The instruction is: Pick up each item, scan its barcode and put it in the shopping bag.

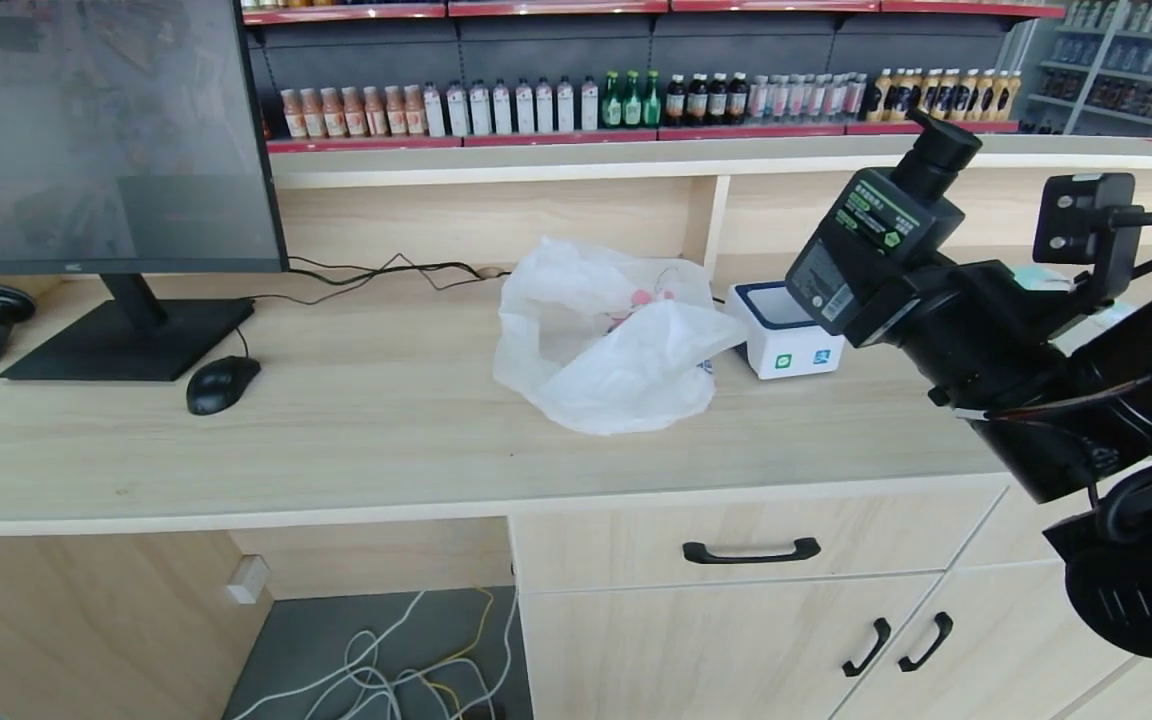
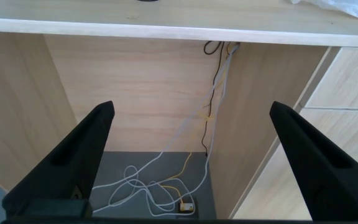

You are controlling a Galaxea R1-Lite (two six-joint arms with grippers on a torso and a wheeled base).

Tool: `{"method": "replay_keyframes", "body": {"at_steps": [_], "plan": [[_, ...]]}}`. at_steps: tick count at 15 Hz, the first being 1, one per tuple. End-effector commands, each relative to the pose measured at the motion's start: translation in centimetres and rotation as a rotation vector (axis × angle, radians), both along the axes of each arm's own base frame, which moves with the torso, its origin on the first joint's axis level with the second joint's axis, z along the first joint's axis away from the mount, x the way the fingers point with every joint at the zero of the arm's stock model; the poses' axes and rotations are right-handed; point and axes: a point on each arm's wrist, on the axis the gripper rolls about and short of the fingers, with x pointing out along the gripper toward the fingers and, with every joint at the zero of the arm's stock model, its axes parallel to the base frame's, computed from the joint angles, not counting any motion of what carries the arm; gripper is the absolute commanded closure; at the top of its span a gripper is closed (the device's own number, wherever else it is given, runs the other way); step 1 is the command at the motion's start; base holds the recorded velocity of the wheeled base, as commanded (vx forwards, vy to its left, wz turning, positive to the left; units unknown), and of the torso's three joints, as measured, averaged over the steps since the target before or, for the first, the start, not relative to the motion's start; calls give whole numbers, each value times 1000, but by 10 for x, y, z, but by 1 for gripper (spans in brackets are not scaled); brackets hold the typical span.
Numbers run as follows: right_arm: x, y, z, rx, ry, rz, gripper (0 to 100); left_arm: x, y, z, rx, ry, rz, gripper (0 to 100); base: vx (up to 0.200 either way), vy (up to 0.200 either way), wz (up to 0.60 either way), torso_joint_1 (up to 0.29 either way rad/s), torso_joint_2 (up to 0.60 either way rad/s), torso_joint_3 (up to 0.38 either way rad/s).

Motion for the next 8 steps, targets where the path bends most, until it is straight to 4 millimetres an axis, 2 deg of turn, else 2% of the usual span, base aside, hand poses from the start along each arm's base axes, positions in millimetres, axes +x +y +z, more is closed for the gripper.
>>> {"method": "replay_keyframes", "body": {"at_steps": [1, 5, 6, 7, 8], "plan": [[-1, 1, 1, -1, -4, 8, 100, 0, 0, 0, 0, -1, -1, 0, 0, 0, 600, -2, 7, -2], [-5, -1, 10, 10, -34, 5, 100, 0, 0, 0, 0, -1, -1, 0, 0, 0, 600, 5, 5, -1], [-17, 0, 12, -51, -66, 17, 100, 0, 0, 0, -1, -1, -1, 0, 0, 0, 0, 0, 0, 0], [-27, 9, 12, -57, -71, 96, 100, 0, 0, 0, 0, -1, -1, 0, 0, 0, 0, 0, 0, 0], [-27, 13, 17, -15, -64, 129, 100, 0, 0, 0, 0, -1, -1, 0, 0, 0, 0, 0, 0, 0]]}}
